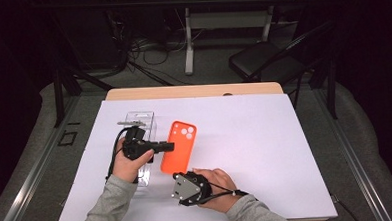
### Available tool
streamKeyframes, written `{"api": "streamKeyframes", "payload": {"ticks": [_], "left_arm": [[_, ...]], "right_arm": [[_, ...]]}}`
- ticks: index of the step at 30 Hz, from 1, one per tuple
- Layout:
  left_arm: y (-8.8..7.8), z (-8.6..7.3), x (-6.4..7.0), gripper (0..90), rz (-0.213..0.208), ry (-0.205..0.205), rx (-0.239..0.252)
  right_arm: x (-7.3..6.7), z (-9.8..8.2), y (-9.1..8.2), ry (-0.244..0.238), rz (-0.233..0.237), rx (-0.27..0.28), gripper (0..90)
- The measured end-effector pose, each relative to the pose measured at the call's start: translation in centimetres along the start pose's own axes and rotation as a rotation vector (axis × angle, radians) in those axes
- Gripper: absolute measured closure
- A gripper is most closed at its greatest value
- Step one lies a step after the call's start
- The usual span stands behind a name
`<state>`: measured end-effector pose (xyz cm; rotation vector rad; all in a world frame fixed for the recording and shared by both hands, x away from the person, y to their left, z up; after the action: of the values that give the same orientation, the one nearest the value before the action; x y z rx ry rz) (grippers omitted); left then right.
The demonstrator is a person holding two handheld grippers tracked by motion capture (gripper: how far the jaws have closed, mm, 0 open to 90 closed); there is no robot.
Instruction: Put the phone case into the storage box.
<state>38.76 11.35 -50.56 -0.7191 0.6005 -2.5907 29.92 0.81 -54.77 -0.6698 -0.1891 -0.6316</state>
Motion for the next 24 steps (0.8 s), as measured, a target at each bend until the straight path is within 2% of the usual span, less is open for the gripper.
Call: {"api": "streamKeyframes", "payload": {"ticks": [6, 12, 13, 24], "left_arm": [[-0.03, 0.02, -0.02, 80.3, -0.008, -0.011, 0.007], [-0.09, -0.02, -0.08, 80.6, -0.013, -0.035, 0.008], [-0.07, -0.03, -0.11, 80.6, -0.01, -0.05, 0.009], [-0.07, -0.04, -0.14, 80.8, -0.01, -0.055, 0.011]], "right_arm": [[0.08, 0.04, -0.02, -0.009, 0.001, -0.004, 89.3], [0.08, 0.09, 0.0, -0.009, 0.003, 0.004, 89.2], [0.08, 0.06, -0.05, -0.009, 0.003, -0.003, 89.2], [0.13, 0.1, 0.03, -0.007, 0.007, 0.005, 89.2]]}}
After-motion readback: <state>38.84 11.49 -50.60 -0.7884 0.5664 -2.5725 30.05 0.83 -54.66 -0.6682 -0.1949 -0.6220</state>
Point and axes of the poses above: each handheld gripper's, and its own axes: y roughly forward along the jaws, z roughly out of its top, x roughly to its right, the point moved 7 cm from there along y, roughly forward along the jaws, and after that the axes turned 14 degrees about y, right-handed, at the moved point
